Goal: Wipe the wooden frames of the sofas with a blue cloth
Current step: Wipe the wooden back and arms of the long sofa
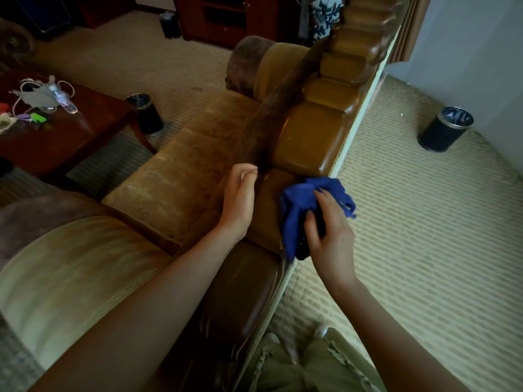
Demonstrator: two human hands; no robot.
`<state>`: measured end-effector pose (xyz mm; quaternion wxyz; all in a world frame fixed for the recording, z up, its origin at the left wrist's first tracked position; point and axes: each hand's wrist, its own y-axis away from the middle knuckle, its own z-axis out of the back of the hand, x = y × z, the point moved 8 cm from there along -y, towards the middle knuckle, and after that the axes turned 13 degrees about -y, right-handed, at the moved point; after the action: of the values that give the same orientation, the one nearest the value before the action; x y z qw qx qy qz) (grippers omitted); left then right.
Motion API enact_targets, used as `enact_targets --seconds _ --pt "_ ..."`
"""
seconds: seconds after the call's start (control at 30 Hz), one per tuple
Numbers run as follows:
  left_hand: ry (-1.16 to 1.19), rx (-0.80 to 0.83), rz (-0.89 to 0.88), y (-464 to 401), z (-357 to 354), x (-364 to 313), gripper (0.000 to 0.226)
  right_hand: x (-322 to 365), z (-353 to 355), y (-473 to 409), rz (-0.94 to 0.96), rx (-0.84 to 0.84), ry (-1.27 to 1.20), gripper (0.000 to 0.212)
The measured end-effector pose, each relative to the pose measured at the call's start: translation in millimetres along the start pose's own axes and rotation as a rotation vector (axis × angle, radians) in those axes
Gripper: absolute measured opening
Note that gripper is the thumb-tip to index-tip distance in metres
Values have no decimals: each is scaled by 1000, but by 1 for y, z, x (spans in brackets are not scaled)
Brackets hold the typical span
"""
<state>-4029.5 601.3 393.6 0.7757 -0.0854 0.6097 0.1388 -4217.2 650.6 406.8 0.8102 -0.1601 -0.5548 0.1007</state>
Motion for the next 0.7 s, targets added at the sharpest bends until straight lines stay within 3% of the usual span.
enact_targets --seconds 0.07,0.13,0.27,0.4,0.53,0.7 --pt "-12 10 -19 1 -1 -1 15 -17 4 16 -132 -87 -87 37" --pt "-33 12 -32 1 -2 -1 16 -17 -3 39 -145 -121 -68 43" --pt "-34 8 -49 -1 -2 0 15 20 -33 55 167 22 125 31" --pt "45 -23 40 -2 1 6 17 35 -37 -4 372 75 380 26" --pt "148 -33 98 -2 2 7 13 30 -21 -32 326 6 355 26" --pt "203 -21 103 -1 1 7 17 10 -18 29 150 5 122 30"
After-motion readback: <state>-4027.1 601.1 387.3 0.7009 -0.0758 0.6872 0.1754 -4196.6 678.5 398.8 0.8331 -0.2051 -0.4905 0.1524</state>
